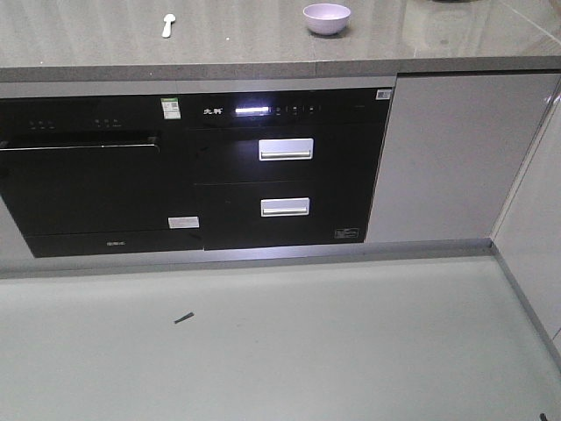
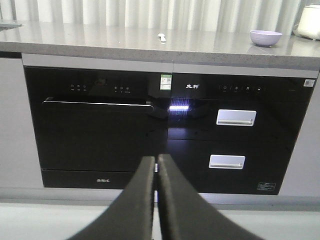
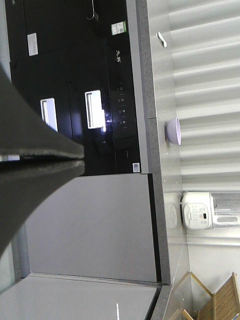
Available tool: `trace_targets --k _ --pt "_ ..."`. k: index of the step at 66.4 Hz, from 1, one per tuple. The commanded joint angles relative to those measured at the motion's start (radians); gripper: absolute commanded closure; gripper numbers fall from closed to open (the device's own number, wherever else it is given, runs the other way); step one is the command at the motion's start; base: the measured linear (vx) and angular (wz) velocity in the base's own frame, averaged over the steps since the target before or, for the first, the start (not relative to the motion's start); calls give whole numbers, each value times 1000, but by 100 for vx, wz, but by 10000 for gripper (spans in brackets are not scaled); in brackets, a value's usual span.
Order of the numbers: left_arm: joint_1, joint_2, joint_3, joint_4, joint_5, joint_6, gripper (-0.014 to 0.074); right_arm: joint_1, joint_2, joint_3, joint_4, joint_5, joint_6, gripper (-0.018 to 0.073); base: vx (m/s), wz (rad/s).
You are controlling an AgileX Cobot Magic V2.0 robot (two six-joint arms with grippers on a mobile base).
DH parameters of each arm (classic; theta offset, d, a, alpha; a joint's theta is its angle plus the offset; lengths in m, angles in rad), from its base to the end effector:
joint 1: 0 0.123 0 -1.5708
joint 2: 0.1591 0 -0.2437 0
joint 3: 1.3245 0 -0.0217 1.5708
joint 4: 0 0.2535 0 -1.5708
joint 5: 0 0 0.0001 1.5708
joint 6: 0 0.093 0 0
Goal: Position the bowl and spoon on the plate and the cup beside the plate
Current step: 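Drive the base forward toward the counter with the spoon and bowl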
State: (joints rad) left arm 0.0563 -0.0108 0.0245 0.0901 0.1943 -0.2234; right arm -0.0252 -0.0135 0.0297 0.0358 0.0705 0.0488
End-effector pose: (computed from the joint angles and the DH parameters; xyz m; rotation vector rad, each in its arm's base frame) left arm 0.1022 0.0074 0.1880 -0.1744 1.6820 -0.0443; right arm 0.1032 -0.0024 0.1979 0.0841 1.5682 0.0486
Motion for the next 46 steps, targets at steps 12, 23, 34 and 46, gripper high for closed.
trace_targets --k 12,23,34,46 --pt "0 -14 -19 0 -69 -12 603 -5 -6 7 -5 -70 -8 563 16 -5" --pt "0 -14 -19 0 -69 -12 603 -5 -6 7 -5 -70 -8 563 15 -2" --pt "0 -14 -19 0 -69 -12 603 -5 -6 7 -5 -70 -8 563 15 2" --pt "0 -14 -19 0 -69 -12 603 -5 -6 7 -5 -70 -8 563 15 5"
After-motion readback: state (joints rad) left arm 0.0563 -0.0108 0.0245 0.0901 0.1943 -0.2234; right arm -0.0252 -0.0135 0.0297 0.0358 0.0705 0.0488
